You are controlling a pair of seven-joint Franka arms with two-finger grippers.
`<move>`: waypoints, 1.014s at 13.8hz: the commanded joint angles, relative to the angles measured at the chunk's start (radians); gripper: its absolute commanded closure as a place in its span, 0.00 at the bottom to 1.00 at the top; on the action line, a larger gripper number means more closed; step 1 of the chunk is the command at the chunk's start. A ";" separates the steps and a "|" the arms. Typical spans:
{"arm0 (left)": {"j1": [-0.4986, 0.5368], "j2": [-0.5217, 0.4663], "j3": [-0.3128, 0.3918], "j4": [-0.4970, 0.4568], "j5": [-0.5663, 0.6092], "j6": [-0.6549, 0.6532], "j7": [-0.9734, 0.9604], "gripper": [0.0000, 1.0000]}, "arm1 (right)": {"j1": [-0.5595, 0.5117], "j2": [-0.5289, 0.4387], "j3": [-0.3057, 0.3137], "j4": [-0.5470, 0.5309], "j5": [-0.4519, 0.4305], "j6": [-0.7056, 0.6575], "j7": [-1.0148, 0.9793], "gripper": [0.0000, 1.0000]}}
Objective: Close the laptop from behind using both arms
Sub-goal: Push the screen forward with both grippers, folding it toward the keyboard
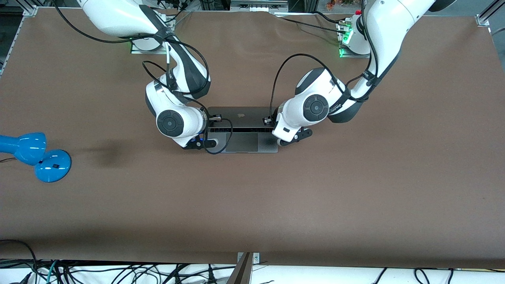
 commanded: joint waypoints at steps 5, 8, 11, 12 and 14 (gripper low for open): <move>-0.021 0.060 0.022 0.047 0.048 0.040 -0.026 1.00 | -0.002 0.051 -0.006 0.040 -0.016 0.038 -0.036 0.90; -0.032 0.074 0.032 0.047 0.077 0.044 -0.028 1.00 | -0.002 0.069 -0.006 0.048 -0.017 0.058 -0.036 0.90; -0.032 0.083 0.035 0.047 0.078 0.068 -0.028 1.00 | -0.002 0.088 -0.012 0.059 -0.017 0.078 -0.045 0.91; -0.033 0.084 0.037 0.047 0.078 0.068 -0.028 1.00 | -0.002 0.094 -0.012 0.059 -0.017 0.089 -0.043 0.90; -0.045 0.093 0.049 0.047 0.078 0.082 -0.028 1.00 | -0.002 0.106 -0.012 0.060 -0.017 0.109 -0.045 0.90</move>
